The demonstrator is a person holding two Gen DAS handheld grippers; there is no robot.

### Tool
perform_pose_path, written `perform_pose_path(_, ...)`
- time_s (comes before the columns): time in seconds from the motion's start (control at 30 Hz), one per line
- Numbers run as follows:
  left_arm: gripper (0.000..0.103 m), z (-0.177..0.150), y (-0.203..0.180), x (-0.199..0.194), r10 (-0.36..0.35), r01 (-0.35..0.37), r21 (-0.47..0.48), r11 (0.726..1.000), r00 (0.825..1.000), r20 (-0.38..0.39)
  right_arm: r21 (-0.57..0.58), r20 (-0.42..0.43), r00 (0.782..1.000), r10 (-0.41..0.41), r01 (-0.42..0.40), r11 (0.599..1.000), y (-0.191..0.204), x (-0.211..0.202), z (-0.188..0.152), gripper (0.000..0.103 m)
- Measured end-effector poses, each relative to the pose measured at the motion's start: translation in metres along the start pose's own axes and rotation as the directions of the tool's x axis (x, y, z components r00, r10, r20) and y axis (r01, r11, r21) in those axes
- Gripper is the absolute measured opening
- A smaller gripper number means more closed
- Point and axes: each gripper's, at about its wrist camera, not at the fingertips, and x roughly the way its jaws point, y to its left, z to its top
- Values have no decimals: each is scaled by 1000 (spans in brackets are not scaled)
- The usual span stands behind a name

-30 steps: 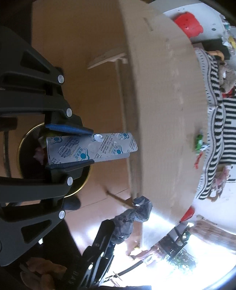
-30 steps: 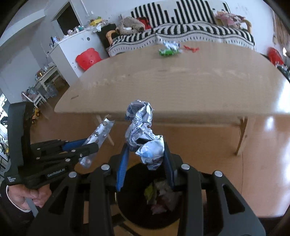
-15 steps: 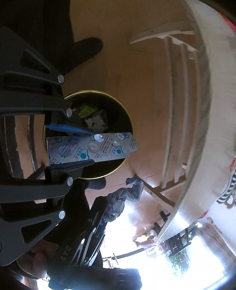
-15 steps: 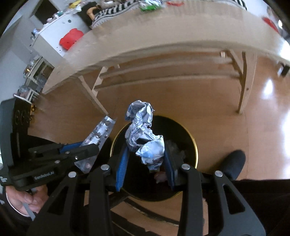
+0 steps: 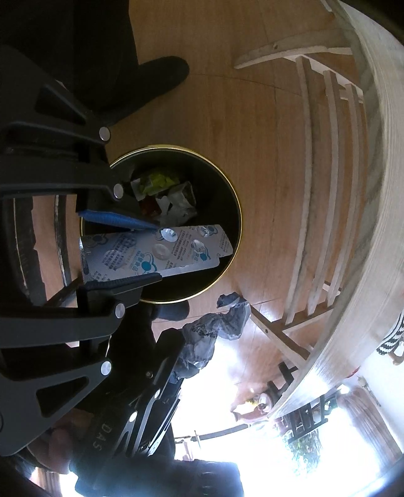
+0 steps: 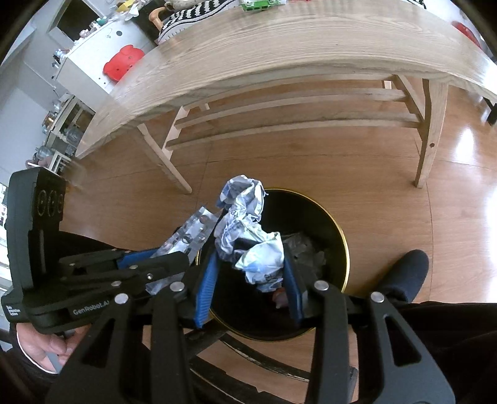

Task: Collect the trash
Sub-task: 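Open both tools to drop the card and foil into the bin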

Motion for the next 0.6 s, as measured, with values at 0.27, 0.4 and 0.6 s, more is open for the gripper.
perform_pose_path(0.27, 27, 2, -1, 0, 15, -15, -4, 1000, 1000, 0, 6, 4, 1000, -6, 6, 1000, -1, -1, 1, 42)
perform_pose_path(0.4, 29, 2, 1, 1, 13, -13, -19, 1000, 1000, -5, 11, 5, 1000, -4, 4, 1000, -1, -2, 2, 45)
perform_pose_path(0.6, 60, 3, 5, -2, 22, -21, -36, 999, 1000, 13, 26, 14, 1000, -7, 7, 1000, -5, -4, 3, 62)
